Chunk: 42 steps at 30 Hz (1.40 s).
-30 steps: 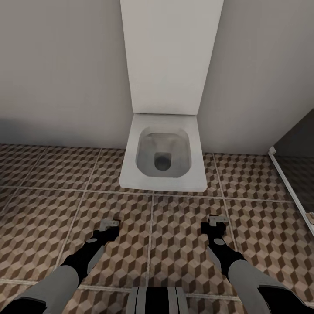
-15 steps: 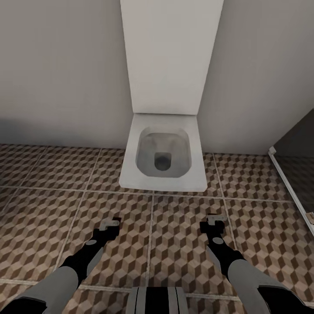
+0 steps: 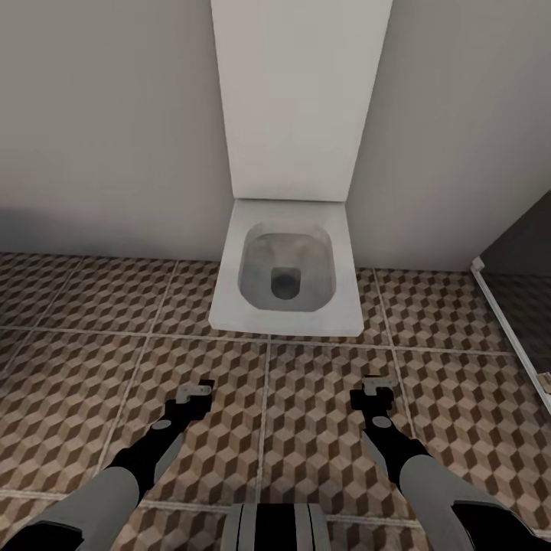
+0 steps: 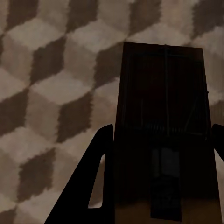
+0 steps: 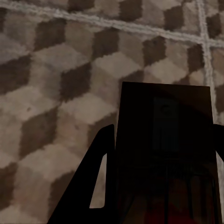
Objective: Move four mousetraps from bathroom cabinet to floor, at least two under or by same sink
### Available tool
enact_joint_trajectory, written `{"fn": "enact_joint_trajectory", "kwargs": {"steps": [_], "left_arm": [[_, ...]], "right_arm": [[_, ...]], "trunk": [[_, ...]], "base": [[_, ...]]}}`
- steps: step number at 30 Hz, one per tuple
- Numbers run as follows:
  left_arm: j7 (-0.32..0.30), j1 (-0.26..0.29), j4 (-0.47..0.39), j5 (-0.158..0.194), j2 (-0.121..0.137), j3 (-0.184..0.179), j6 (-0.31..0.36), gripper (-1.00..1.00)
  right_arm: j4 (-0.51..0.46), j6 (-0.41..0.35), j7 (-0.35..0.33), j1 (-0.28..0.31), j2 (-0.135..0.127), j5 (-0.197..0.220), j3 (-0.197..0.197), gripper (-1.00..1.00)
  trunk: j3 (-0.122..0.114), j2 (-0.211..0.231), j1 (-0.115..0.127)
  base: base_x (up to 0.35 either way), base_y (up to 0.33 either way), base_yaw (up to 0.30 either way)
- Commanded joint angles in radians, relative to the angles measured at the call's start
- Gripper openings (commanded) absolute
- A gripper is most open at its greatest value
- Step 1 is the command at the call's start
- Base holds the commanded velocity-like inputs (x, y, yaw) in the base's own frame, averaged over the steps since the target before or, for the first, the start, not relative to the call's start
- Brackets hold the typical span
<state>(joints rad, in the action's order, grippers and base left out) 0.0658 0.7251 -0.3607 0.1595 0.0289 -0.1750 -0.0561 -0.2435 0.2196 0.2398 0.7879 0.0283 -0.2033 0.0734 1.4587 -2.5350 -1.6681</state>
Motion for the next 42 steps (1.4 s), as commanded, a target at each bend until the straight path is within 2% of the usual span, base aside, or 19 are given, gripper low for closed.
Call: {"fn": "enact_joint_trajectory", "kwargs": {"steps": [1, 11, 17, 26, 42], "left_arm": [[0.010, 0.000, 0.000, 0.008, 0.000, -0.008, -0.003, -1.00], [0.027, 0.000, -0.004, 0.009, -0.006, -0.002, 0.001, -1.00], [0.100, 0.000, -0.006, 0.018, -0.022, 0.002, -0.002, -1.00], [0.122, 0.000, -0.006, 0.019, -0.035, 0.004, -0.005, -1.00], [0.121, 0.000, -0.005, 0.020, -0.038, 0.006, -0.005, -1.00]], "right_arm": [[0.001, 0.003, 0.001, 0.001, 0.001, -0.008, 0.008, -1.00], [0.000, 0.002, 0.006, 0.001, 0.002, -0.010, 0.008, -1.00], [-0.013, 0.001, 0.007, 0.001, 0.001, -0.009, 0.009, -1.00], [-0.062, 0.000, 0.004, 0.001, 0.001, -0.003, 0.012, -1.00], [-0.068, 0.000, 0.007, 0.001, 0.001, -0.003, 0.008, -1.00]], "trunk": [[0.001, 0.000, 0.000], [0.001, 0.000, 0.000], [0.001, 0.000, 0.000], [0.001, 0.000, 0.000], [0.062, -0.004, -0.007]], "base": [[0.000, 0.000, 0.000], [0.000, 0.000, 0.000], [0.000, 0.000, 0.000], [0.000, 0.000, 0.000], [0.000, 0.000, 0.000]]}}
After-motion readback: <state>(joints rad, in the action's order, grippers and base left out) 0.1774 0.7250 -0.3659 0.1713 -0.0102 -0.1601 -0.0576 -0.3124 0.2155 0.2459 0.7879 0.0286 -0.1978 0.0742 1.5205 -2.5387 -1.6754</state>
